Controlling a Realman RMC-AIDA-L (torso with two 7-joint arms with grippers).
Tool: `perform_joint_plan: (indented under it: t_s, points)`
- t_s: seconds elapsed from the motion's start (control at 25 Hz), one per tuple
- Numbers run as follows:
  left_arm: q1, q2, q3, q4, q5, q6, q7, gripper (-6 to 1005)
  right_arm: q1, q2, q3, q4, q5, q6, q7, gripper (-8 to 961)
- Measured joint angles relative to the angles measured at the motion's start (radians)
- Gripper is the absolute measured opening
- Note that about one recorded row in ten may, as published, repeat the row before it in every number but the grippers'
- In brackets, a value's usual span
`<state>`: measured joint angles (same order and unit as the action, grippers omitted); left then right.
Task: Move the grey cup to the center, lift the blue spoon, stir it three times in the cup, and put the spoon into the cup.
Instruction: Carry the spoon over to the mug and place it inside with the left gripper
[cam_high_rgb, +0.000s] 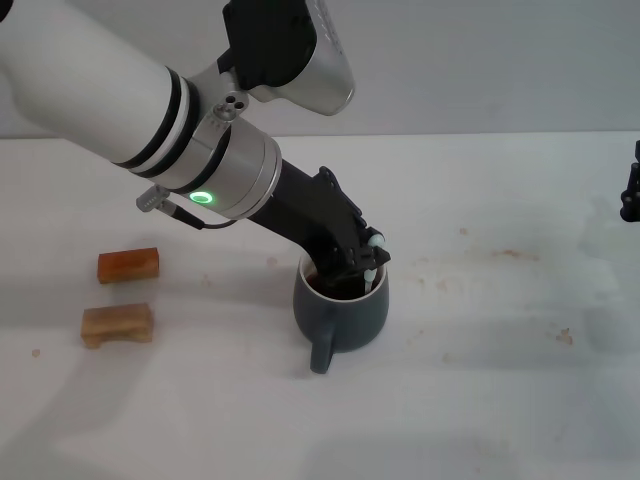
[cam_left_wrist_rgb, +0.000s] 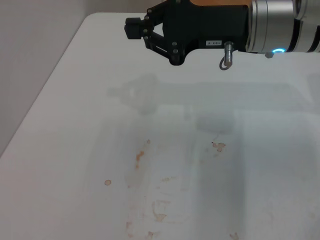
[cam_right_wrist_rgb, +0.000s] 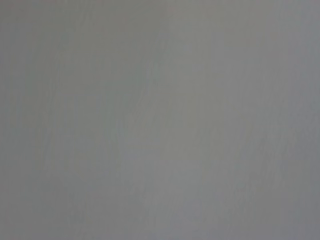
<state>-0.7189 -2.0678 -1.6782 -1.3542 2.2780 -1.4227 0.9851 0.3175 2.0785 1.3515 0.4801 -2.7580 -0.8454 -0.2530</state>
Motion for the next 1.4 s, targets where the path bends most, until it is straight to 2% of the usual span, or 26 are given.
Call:
perform_joint_plan:
  t_s: [0.32, 0.8, 1.12, 1.4]
  points:
    - [-0.005, 0.005, 0.000, 0.020, 0.000, 0.041, 0.000, 144, 0.001, 0.000, 0.000, 0.000, 0.000, 0.000, 0.000, 50]
    - [-0.024, 0.007, 0.005, 0.130, 0.026, 0.152, 0.032, 143, 0.003, 0.000, 0.000, 0.001, 0.000, 0.000, 0.000, 50]
    - [0.019, 0.012, -0.046, 0.141, 0.037, 0.137, 0.073, 143, 0.002, 0.000, 0.000, 0.007, -0.004, 0.000, 0.000, 49]
    - [0.073, 0.013, -0.081, 0.053, 0.038, 0.046, 0.065, 143, 0.011, 0.001, -0.001, 0.008, -0.005, 0.005, 0.000, 49]
